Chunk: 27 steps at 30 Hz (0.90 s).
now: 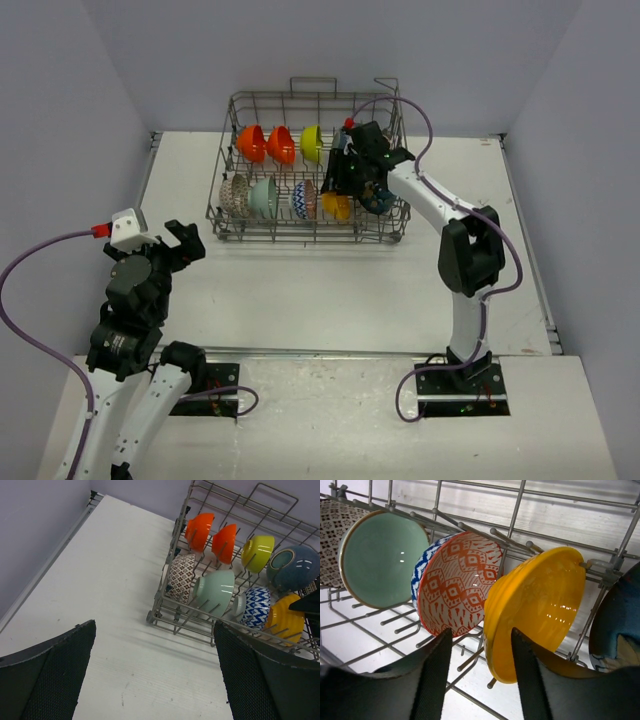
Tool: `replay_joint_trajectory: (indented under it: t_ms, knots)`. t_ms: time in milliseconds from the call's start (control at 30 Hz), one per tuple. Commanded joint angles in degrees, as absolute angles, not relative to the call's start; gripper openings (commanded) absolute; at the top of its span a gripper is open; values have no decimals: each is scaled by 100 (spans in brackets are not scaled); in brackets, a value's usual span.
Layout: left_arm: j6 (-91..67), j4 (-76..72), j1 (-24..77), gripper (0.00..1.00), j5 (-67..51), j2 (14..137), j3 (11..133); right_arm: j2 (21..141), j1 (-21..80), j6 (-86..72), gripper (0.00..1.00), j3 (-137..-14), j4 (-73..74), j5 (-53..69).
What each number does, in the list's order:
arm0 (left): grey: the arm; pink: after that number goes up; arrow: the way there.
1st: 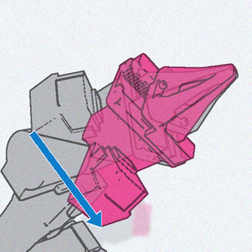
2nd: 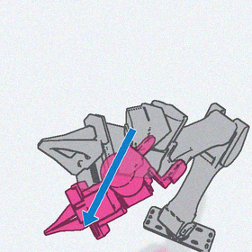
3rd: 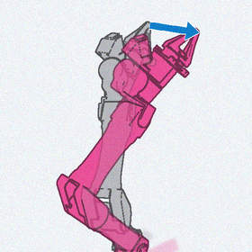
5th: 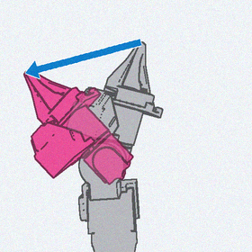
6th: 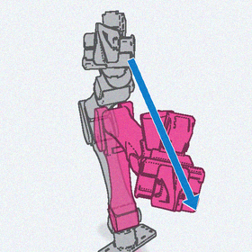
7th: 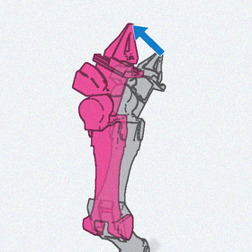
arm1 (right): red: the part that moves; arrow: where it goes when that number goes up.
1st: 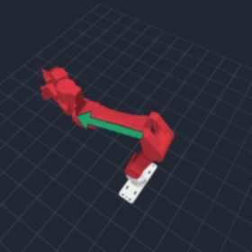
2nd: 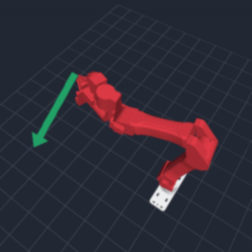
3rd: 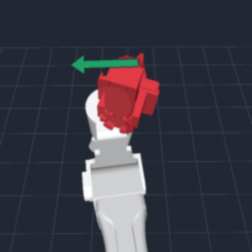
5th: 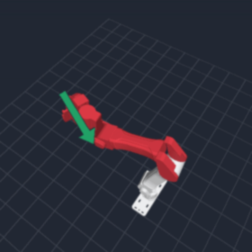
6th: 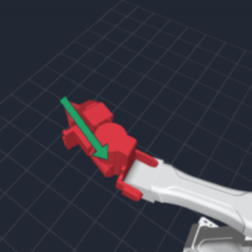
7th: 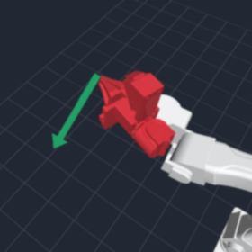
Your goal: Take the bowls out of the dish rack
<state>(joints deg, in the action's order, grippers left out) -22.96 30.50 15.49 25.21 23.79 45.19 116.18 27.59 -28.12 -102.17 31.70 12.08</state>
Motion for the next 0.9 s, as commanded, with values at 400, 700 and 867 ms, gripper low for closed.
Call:
replay_joint_trajectory:
  t_ms: [400, 700, 867]
  knots:
    - [-2188, 2821, 1503, 100, 2452, 2373, 4500, 11988, 2241, -2892, 41, -10292, 2865, 2952]
    - [-2188, 2830, 1512, 100, 2479, 2338, 4500, 12199, 2224, -2786, 18, -10529, 2997, 3410]
    - [-2188, 2830, 1503, 100, 2487, 2320, 4500, 12147, 2215, -2856, 10, -10556, 2988, 3419]
